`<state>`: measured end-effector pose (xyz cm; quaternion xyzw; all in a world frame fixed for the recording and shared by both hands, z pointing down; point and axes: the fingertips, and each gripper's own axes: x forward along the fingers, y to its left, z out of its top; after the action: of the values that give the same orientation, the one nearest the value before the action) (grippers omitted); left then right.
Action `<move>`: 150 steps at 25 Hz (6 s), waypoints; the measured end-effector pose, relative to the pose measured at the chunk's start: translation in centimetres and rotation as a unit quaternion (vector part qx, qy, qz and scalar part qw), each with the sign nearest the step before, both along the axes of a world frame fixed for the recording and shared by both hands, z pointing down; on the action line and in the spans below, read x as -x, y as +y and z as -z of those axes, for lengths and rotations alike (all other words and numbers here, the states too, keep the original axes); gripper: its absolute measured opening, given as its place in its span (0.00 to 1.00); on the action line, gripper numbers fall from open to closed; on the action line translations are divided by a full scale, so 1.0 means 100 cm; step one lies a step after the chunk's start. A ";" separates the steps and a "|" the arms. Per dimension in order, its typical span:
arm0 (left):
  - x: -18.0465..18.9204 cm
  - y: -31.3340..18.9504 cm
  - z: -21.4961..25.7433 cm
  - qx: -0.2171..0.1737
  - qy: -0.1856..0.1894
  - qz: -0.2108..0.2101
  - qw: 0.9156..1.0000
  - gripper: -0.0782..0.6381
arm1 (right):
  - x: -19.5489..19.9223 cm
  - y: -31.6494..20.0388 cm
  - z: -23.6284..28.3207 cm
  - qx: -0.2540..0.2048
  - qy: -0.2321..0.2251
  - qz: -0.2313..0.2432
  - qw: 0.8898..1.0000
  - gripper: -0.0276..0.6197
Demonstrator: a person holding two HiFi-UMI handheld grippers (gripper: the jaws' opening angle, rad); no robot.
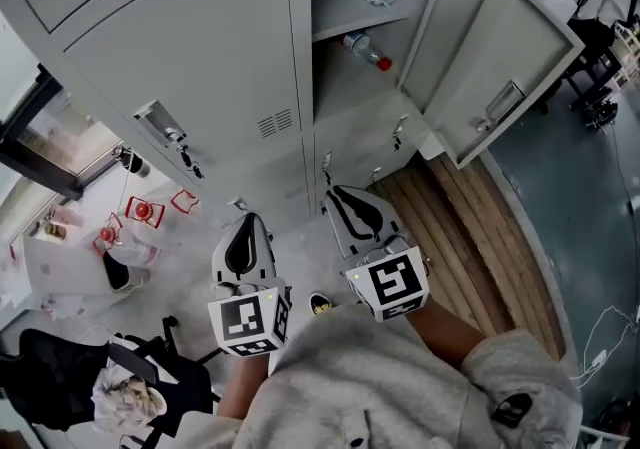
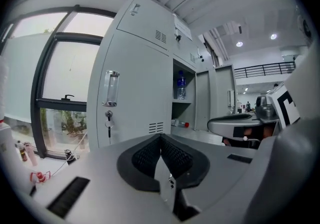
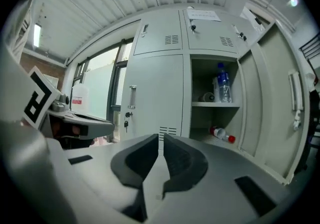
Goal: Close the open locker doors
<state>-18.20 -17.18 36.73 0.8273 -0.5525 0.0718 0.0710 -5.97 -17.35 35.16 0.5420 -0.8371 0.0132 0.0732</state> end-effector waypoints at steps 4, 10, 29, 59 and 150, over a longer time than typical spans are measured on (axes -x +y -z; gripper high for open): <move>-0.010 0.002 -0.003 -0.002 0.001 -0.008 1.000 0.12 | -0.010 0.010 -0.007 0.009 -0.012 -0.012 1.000 0.12; -0.033 0.006 -0.012 0.006 -0.001 -0.025 1.000 0.12 | -0.035 0.021 -0.006 0.005 -0.013 -0.032 0.999 0.12; -0.196 0.021 -0.014 0.010 0.004 -0.067 0.998 0.12 | -0.251 0.037 -0.012 0.021 -0.021 -0.105 0.994 0.14; -0.255 0.028 -0.026 0.022 -0.045 0.035 0.998 0.12 | -0.305 -0.009 -0.028 0.016 -0.070 0.051 0.996 0.25; 0.005 -0.038 -0.060 0.076 -0.005 0.149 0.986 0.12 | -0.042 -0.196 -0.047 -0.015 0.015 0.019 1.000 0.12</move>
<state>-18.69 -20.95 42.74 0.7276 -0.6628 0.1064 0.1412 -1.79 -36.97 39.86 0.5273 -0.8461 -0.0089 0.0776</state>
